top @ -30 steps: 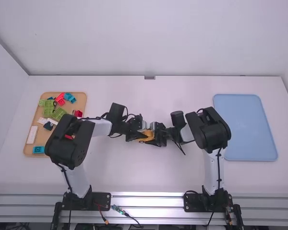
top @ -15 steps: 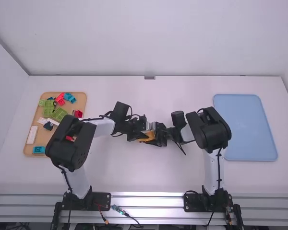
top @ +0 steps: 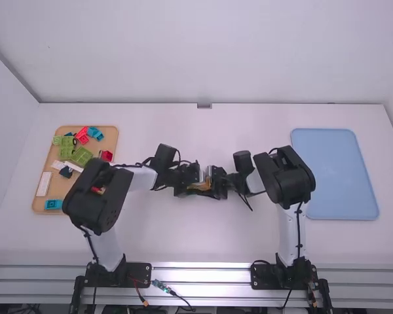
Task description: Assemble lego blocks to make yellow taxi
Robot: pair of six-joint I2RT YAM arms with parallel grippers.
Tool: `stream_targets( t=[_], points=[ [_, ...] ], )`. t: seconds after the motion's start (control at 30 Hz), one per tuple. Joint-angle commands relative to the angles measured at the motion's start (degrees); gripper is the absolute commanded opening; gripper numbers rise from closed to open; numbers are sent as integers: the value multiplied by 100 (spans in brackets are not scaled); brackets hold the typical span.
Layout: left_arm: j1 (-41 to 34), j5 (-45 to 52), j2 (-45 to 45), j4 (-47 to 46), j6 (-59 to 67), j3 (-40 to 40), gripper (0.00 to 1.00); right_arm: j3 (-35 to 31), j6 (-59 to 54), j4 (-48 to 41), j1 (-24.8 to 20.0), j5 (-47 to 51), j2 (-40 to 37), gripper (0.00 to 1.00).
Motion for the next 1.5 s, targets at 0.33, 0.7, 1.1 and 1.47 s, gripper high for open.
stream_targets(
  t=[0.33,0.7,1.1,1.47],
  points=[
    [378,166,-568,-758,-177,168,99,116,31,-27,22,313,107,49],
    [2013,745,-1543,-1499,-321,260,99,153,-214,-249,24,271,107,71],
    [2142,763,-1543,-1281,-267,9,99,313,-52,-265,46,-68,107,82],
    [2175,629,-1543,-1268,-367,9,99,315,52,-243,396,424,107,54]
  ],
)
